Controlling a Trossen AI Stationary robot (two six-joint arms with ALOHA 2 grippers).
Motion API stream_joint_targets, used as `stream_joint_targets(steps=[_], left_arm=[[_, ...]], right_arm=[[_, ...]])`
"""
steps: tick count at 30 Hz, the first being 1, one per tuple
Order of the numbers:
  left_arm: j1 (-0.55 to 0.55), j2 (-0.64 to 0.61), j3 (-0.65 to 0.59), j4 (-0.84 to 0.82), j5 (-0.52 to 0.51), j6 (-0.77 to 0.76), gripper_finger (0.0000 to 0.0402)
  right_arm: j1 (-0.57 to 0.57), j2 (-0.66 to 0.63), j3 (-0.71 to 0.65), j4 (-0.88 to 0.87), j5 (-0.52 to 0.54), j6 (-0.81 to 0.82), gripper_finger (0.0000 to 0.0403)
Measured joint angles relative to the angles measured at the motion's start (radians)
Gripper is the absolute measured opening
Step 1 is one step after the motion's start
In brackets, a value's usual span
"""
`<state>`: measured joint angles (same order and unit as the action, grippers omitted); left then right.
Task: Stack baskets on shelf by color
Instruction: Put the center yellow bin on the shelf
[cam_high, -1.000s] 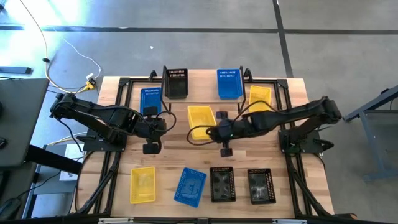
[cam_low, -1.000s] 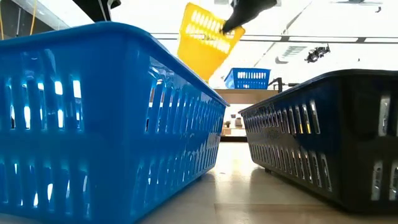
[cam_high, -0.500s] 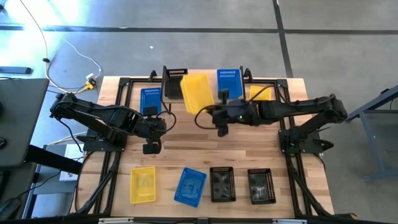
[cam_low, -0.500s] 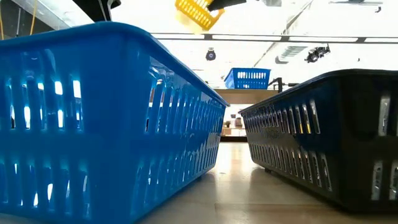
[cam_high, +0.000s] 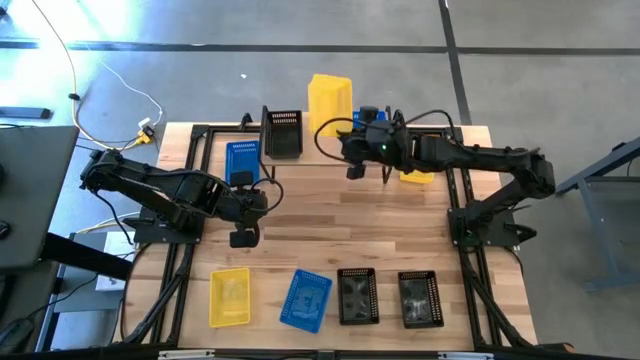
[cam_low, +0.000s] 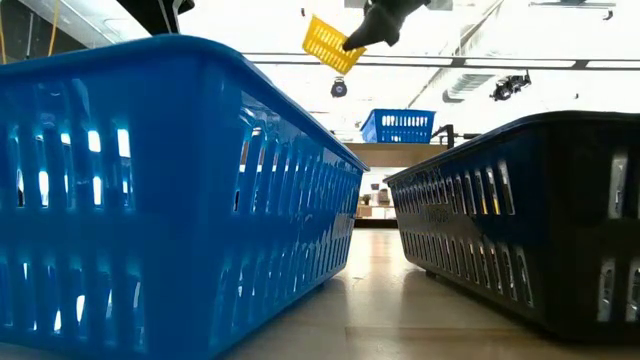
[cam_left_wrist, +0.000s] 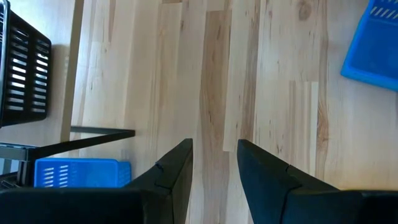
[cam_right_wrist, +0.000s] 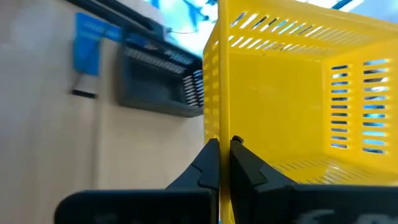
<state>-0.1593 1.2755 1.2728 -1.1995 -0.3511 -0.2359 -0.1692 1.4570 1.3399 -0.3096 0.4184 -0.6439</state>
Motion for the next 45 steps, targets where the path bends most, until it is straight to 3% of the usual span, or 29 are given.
stream_joint_targets(steps=[11, 26, 30, 36, 45], left_arm=[[0.0, 0.0, 0.0, 0.0, 0.0, -0.024, 0.0115], [0.0, 0.0, 0.0, 0.0, 0.0, -0.049, 0.0115], [0.0, 0.0, 0.0, 0.0, 0.0, -0.049, 0.0115], [0.0, 0.0, 0.0, 0.0, 0.0, -0.049, 0.0115], [0.0, 0.001, 0.0, 0.0, 0.0, -0.049, 0.0115]], right_arm=[[-0.001, 0.059, 0.0, -0.137, -0.094, 0.147, 0.0], [-0.045, 0.142, 0.0, -0.159, -0.1, 0.147, 0.0], [-0.066, 0.142, 0.0, -0.159, -0.18, 0.172, 0.0], [-0.074, 0.149, 0.001, -0.165, -0.199, 0.198, 0.0], [-0.073, 0.178, 0.001, -0.184, -0.183, 0.199, 0.0]])
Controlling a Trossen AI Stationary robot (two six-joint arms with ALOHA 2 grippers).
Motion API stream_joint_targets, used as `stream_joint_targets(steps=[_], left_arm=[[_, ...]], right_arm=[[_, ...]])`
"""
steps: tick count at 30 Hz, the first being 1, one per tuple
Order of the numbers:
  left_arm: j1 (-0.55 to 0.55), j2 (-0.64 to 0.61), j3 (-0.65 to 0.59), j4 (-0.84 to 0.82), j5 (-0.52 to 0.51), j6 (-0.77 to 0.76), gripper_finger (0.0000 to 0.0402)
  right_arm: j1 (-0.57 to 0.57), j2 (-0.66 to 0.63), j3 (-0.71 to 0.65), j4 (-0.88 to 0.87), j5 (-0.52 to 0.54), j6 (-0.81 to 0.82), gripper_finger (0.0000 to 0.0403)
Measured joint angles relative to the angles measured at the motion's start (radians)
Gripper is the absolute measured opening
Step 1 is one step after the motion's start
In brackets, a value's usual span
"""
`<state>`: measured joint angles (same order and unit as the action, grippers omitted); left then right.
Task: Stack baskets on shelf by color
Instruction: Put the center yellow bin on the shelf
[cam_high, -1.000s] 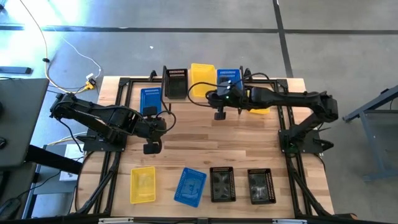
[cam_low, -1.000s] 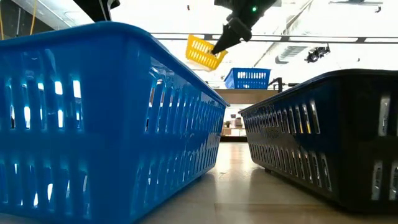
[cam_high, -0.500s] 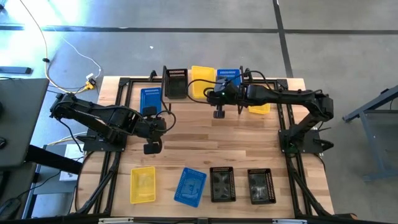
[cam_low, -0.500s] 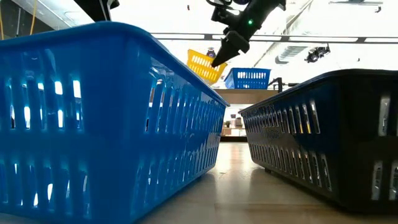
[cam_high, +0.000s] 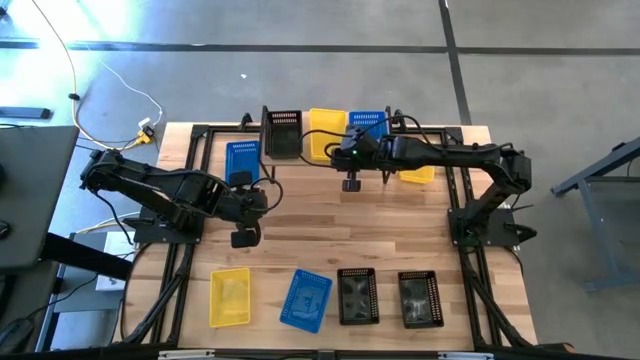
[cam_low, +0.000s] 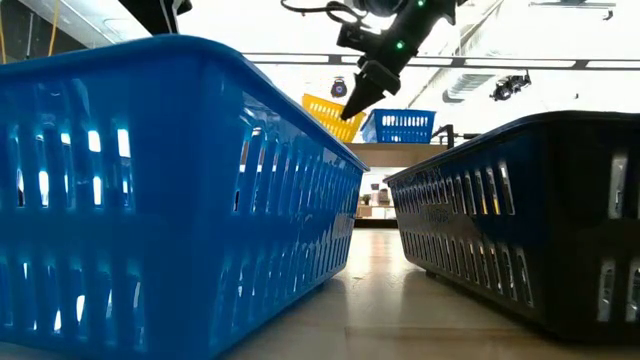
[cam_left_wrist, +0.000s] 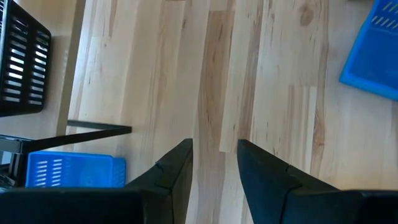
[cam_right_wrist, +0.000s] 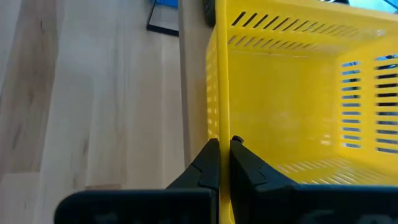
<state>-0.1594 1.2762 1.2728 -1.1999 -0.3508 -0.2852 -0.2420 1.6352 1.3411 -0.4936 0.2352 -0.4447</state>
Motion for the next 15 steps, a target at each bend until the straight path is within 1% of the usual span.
stream_joint_targets(steps=[10, 15], left_arm=[[0.0, 0.0, 0.0, 0.0, 0.003, 0.0, 0.0115], [0.001, 0.0, 0.0, 0.0, 0.003, 0.0, 0.0115]], right_arm=[[0.0, 0.0, 0.0, 0.005, 0.0, 0.0, 0.0001], [0.0, 0.0, 0.0, 0.027, 0.016, 0.0, 0.002]])
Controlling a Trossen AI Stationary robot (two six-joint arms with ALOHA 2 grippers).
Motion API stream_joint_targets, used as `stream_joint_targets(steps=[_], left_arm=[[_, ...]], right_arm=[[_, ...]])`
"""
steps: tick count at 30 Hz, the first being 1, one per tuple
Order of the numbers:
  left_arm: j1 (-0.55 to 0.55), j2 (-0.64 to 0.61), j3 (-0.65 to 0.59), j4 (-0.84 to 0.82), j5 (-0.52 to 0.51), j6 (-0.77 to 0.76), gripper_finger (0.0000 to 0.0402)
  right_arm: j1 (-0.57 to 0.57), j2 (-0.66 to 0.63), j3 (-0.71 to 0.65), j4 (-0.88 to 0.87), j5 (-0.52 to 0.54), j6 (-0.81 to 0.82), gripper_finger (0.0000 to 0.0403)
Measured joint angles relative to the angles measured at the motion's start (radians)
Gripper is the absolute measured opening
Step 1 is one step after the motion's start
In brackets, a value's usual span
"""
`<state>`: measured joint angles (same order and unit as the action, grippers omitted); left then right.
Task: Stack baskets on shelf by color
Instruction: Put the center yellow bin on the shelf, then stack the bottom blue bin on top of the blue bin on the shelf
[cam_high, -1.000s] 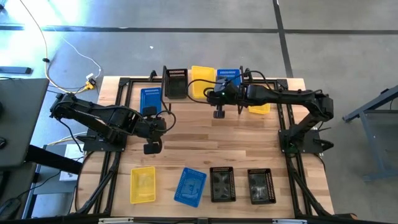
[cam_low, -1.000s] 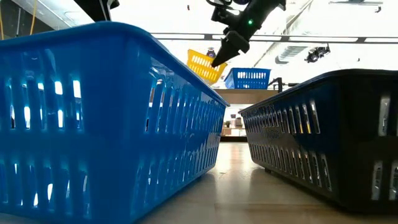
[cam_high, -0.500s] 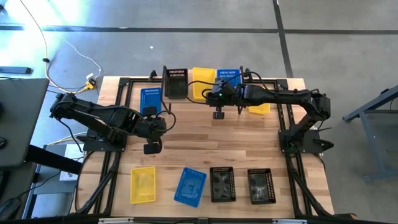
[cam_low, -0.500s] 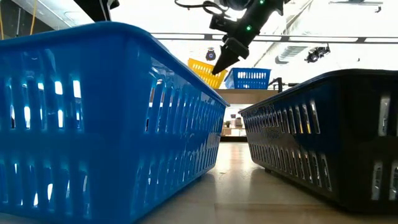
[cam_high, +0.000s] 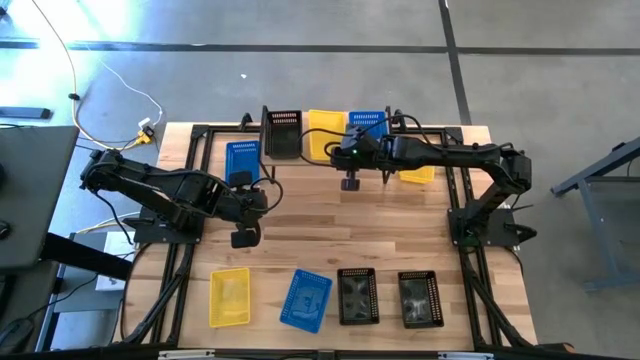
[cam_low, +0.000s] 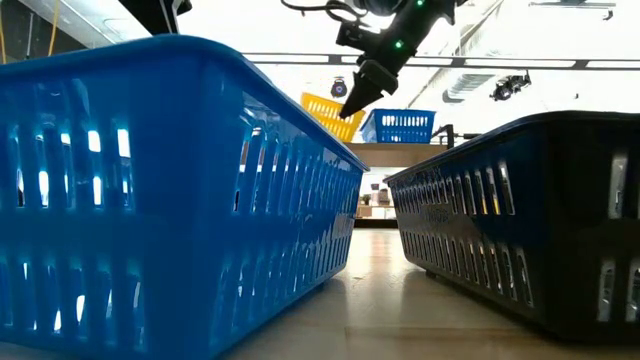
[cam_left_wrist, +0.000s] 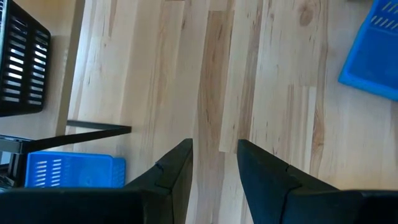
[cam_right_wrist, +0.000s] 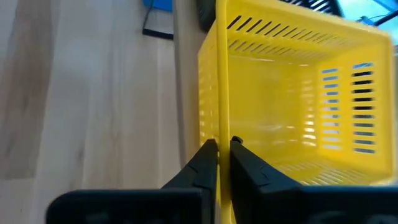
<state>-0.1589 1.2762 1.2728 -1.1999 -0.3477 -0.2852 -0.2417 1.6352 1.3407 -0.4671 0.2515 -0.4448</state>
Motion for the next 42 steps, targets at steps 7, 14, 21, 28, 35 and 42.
stream_joint_targets(steps=[7, 14, 21, 28, 35, 42], left_arm=[[0.0, 0.0, 0.0, 0.0, 0.0, 0.0, 0.0115], [0.0, 0.0, 0.0, 0.0, 0.0, 0.0, 0.0115], [0.0, 0.0, 0.0, 0.0, 0.0, 0.0, 0.0115], [0.0, 0.0, 0.0, 0.0, 0.0, 0.0, 0.0115], [-0.01, 0.017, 0.0, 0.034, 0.043, -0.05, 0.0115], [-0.074, 0.064, 0.0, 0.087, 0.109, -0.031, 0.0115]], right_arm=[[0.0, 0.0, 0.0, 0.02, 0.033, 0.0, 0.0064], [0.0, 0.0, 0.0, 0.054, 0.031, 0.001, 0.0071], [0.021, -0.006, 0.031, 0.032, 0.033, 0.026, 0.0071], [0.063, -0.008, 0.148, -0.125, 0.033, 0.104, 0.0071], [0.13, -0.008, 0.241, -0.297, 0.03, 0.182, 0.0071], [0.2, -0.008, 0.269, -0.413, 0.024, 0.288, 0.0071]])
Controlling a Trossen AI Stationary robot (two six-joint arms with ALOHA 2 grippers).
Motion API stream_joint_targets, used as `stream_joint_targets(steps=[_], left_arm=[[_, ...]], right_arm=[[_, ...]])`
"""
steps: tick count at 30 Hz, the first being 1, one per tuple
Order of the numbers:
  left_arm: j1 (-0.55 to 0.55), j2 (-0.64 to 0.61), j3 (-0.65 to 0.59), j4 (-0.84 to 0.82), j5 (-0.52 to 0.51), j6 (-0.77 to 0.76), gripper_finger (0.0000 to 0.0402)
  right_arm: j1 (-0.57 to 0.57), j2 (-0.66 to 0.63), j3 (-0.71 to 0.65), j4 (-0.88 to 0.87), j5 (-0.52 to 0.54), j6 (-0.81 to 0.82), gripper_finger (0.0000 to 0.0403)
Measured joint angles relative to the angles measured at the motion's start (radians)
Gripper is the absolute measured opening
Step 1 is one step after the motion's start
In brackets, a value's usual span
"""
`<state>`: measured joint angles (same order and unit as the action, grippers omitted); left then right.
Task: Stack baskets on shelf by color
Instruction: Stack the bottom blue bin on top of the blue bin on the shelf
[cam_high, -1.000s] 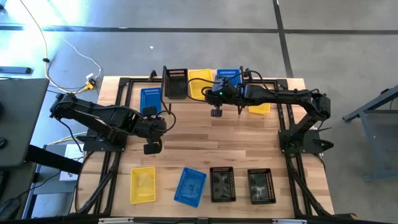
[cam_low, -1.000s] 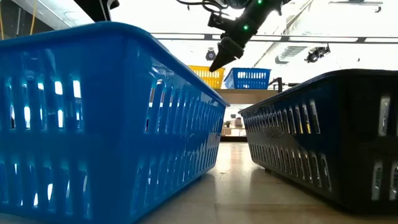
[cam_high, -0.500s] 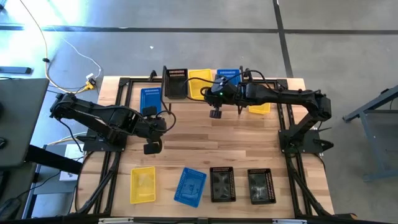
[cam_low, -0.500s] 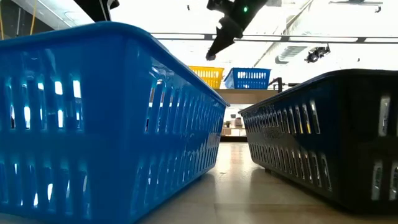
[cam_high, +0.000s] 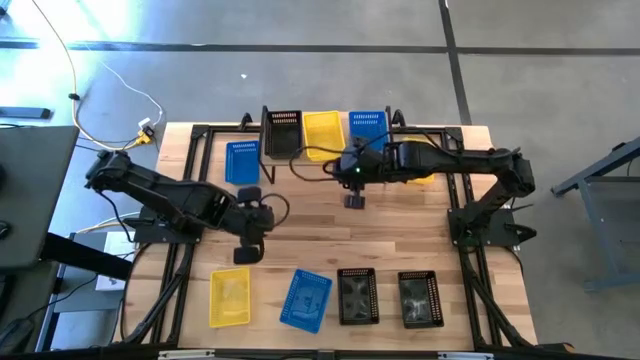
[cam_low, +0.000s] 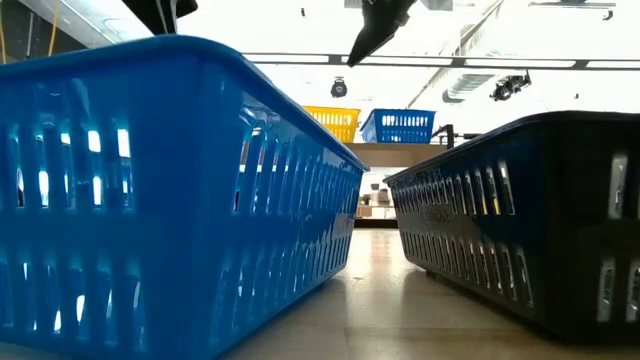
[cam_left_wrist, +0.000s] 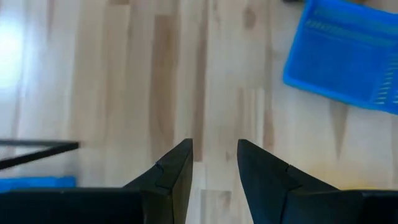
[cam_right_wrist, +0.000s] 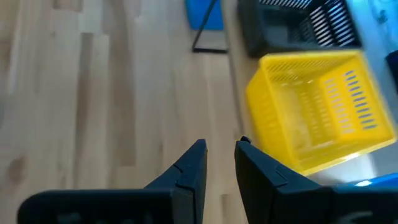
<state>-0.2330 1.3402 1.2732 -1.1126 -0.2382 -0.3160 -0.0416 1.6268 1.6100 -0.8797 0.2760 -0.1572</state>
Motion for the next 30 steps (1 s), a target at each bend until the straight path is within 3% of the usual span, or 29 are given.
stream_joint_targets(steps=[13, 23, 30], left_arm=[[-0.135, 0.052, 0.002, 0.063, -0.009, -0.103, 0.0115], [-0.226, 0.116, 0.0, 0.143, -0.008, -0.01, 0.0115], [-0.226, 0.175, 0.001, 0.229, -0.023, -0.262, 0.0115]], right_arm=[[0.206, 0.0, -0.008, -0.073, -0.044, 0.256, 0.0071], [0.346, 0.005, -0.01, -0.058, 0.029, 0.478, 0.0071], [0.406, 0.005, -0.01, -0.05, 0.064, 0.627, 0.0071]])
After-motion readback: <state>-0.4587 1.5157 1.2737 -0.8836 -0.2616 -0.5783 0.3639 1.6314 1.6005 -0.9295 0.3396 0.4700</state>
